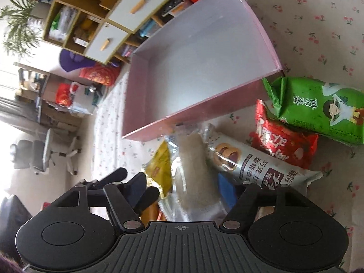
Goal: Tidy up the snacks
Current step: 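Grasp the yellow biscuit pack with left tool while right tool grasps clear bread bag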
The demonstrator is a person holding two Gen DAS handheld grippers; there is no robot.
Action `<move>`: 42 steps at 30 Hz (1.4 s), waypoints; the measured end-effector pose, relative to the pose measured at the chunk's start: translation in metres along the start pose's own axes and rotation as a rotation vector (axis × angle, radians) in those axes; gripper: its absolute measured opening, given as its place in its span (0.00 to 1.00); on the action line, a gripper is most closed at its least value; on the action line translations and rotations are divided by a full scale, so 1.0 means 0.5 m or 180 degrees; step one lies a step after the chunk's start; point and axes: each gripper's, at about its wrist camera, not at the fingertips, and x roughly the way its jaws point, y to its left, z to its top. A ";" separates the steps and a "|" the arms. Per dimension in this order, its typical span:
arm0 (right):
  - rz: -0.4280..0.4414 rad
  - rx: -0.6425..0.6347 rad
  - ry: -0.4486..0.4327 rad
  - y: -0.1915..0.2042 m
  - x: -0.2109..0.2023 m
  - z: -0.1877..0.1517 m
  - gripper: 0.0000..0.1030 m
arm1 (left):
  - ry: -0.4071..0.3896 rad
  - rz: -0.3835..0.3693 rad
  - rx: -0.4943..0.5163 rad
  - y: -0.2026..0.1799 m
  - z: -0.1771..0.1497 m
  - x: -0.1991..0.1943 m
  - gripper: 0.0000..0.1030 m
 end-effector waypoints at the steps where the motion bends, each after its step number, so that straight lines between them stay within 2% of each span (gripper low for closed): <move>1: -0.0007 0.0006 0.0008 -0.003 0.003 0.000 0.62 | 0.0012 -0.0018 0.0007 0.004 -0.002 0.003 0.61; 4: -0.0034 0.0010 0.0008 -0.005 0.008 -0.002 0.59 | 0.0070 -0.0065 0.0035 0.006 0.001 0.021 0.54; 8: -0.0074 -0.0048 -0.0028 -0.011 0.012 -0.008 0.52 | 0.0144 -0.0126 -0.0021 0.012 0.006 0.033 0.53; 10: -0.0098 -0.0065 -0.0054 -0.013 0.014 -0.011 0.43 | 0.0164 -0.0153 -0.0045 0.014 0.009 0.036 0.52; 12: -0.0120 -0.0076 -0.0060 -0.014 0.018 -0.012 0.39 | 0.0190 -0.0175 -0.0069 0.016 0.013 0.038 0.52; 21: -0.0129 0.0000 -0.0110 -0.020 0.001 -0.008 0.26 | 0.0251 -0.0175 -0.0062 0.015 0.016 0.045 0.52; 30: -0.0154 -0.0035 -0.0170 -0.003 -0.030 0.002 0.23 | 0.0296 -0.0083 -0.0035 0.011 0.022 0.059 0.53; 35: -0.0114 0.0006 -0.0184 -0.004 -0.041 0.011 0.22 | 0.0324 -0.0021 -0.0065 0.007 0.027 0.058 0.47; 38: -0.0059 0.0019 -0.0197 -0.005 -0.049 0.012 0.14 | 0.0337 -0.0014 -0.0139 0.012 0.029 0.050 0.47; 41: -0.0064 -0.0001 -0.0227 -0.003 -0.056 0.013 0.14 | 0.0375 -0.0021 -0.0218 0.016 0.027 0.045 0.46; 42: -0.0092 -0.0015 -0.0238 -0.001 -0.055 0.013 0.19 | 0.0391 -0.0034 -0.0234 0.017 0.025 0.045 0.46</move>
